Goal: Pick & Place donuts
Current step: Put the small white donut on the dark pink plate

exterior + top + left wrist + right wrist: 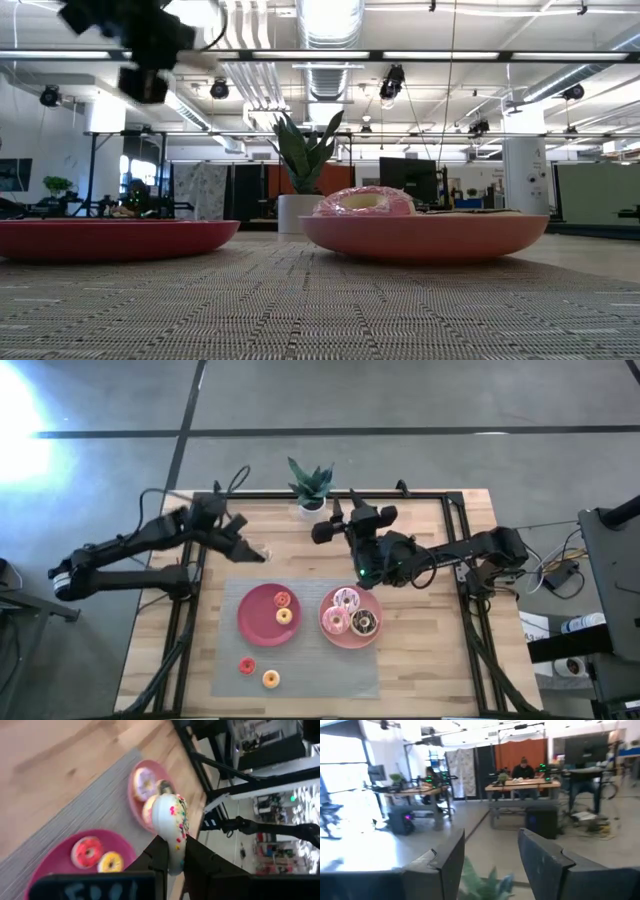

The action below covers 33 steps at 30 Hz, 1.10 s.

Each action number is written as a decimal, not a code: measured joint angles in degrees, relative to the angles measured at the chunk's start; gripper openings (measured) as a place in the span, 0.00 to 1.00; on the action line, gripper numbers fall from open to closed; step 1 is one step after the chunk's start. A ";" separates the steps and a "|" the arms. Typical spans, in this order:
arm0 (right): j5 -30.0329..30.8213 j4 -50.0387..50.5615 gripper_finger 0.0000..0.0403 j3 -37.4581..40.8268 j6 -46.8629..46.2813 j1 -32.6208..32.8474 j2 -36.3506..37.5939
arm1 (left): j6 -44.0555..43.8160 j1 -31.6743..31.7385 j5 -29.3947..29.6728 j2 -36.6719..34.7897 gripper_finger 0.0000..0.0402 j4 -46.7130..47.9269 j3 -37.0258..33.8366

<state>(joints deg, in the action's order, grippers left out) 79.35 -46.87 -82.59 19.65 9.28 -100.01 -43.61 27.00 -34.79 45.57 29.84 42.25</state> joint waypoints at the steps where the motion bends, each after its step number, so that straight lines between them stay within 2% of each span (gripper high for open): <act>1: -0.30 1.48 0.43 0.00 -1.97 0.22 -0.02 | -1.46 0.00 0.27 -1.52 0.05 -1.60 -3.26; 6: -2.52 12.81 0.43 -0.42 -16.05 0.60 0.21 | -10.62 -0.58 0.67 -7.20 0.05 -14.46 -19.07; 9: -9.77 24.01 0.43 -2.05 -29.18 0.39 0.85 | -13.08 -1.14 0.98 -8.94 0.05 -20.14 -26.06; 13: -20.95 46.29 0.43 -6.17 -50.58 -1.81 0.78 | -13.50 -1.93 1.75 -9.51 0.05 -21.66 -30.66; 16: -24.67 60.91 0.43 -8.48 -63.28 -3.87 0.52 | -12.62 -3.04 1.29 -9.51 0.05 -21.38 -31.80; 18: -26.32 66.07 0.44 -8.72 -68.40 -4.82 0.52 | -11.99 -3.87 1.50 -9.49 0.06 -21.42 -31.82; 23: -28.95 67.80 0.43 -8.72 -69.78 -5.84 0.52 | -10.84 -6.24 5.68 -8.85 0.14 -19.58 -31.82; 28: -29.04 67.86 0.43 -8.72 -69.14 -6.56 0.52 | -10.44 -8.57 6.23 -7.06 0.23 -18.29 -32.12; 33: -30.44 67.85 0.43 -8.72 -68.97 -6.98 0.52 | -10.12 -10.38 7.74 -4.97 0.26 -18.23 -32.19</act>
<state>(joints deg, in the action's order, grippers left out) 48.91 20.98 -91.31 -49.32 2.30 -99.48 -53.72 16.63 -27.05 40.60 11.62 10.07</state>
